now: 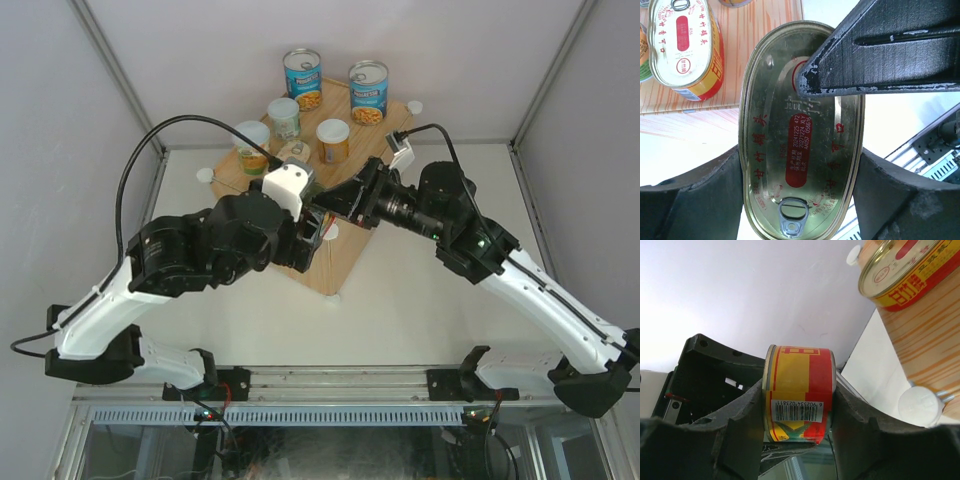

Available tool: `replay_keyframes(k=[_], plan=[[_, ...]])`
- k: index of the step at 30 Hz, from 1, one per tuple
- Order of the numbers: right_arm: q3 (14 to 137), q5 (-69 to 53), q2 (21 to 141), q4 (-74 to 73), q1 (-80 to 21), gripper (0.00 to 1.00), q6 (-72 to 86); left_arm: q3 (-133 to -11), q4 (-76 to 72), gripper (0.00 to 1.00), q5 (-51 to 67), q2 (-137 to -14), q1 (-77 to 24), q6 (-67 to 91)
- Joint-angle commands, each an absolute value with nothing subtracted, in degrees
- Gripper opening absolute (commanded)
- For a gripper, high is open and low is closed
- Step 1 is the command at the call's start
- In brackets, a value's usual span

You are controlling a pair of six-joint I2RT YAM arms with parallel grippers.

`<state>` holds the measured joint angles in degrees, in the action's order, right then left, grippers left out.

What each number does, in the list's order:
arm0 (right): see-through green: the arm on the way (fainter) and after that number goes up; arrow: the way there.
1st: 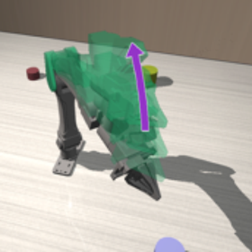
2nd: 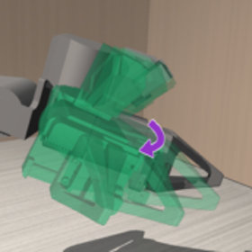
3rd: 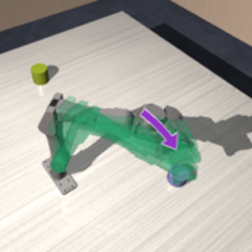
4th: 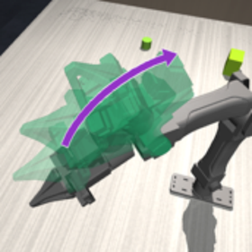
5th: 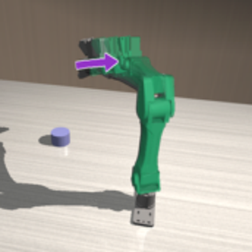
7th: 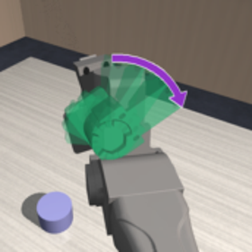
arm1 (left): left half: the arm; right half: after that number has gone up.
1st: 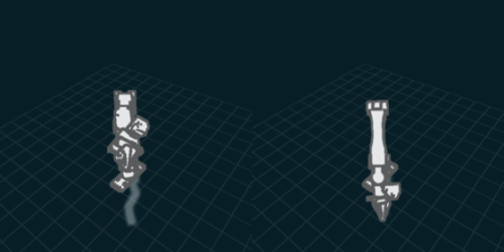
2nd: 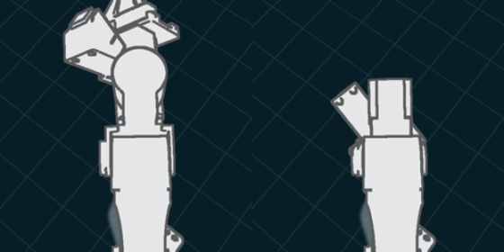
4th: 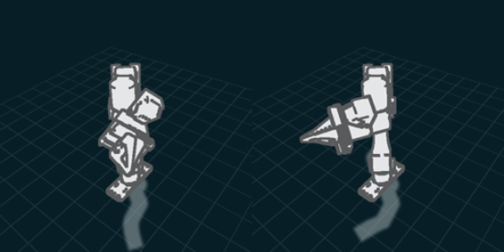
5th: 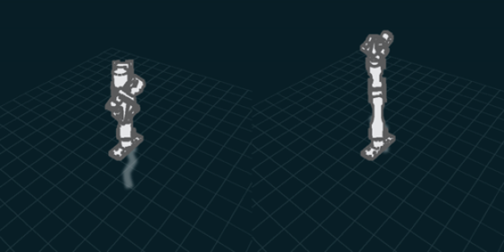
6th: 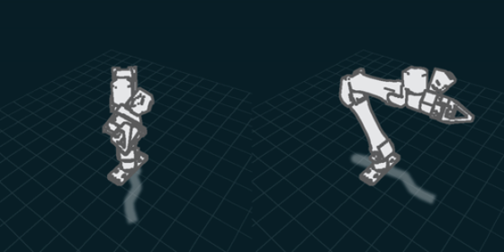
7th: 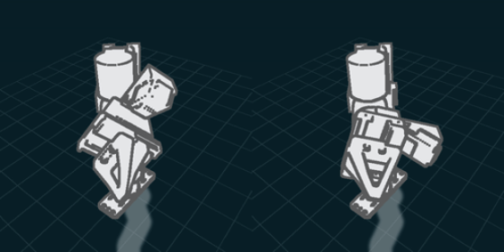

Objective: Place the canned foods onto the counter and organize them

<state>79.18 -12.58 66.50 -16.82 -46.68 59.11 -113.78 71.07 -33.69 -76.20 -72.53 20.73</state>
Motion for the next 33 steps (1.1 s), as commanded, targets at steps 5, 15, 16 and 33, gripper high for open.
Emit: replay_keyframes(k=[5,15,16,33], plan=[[80.9,-16.8,69.1,-11.9,-39.2,0.0,62.5,-108.6,58.0,0.3,-33.8,-70.0,-65.5,18.4],[80.5,-21.2,73.0,-8.7,-33.2,0.0,64.0,-103.0,51.0,0.49,-27.9,-68.7,-56.1,17.2],[80.5,-21.5,73.5,-8.4,-32.6,0.0,64.1,-102.7,50.6,0.51,-27.4,-68.8,-55.4,17.0],[79.6,-22.9,77.8,-5.1,-28.5,0.0,64.7,-101.5,49.5,0.8,-24.3,-68.9,-49.0,14.9]])
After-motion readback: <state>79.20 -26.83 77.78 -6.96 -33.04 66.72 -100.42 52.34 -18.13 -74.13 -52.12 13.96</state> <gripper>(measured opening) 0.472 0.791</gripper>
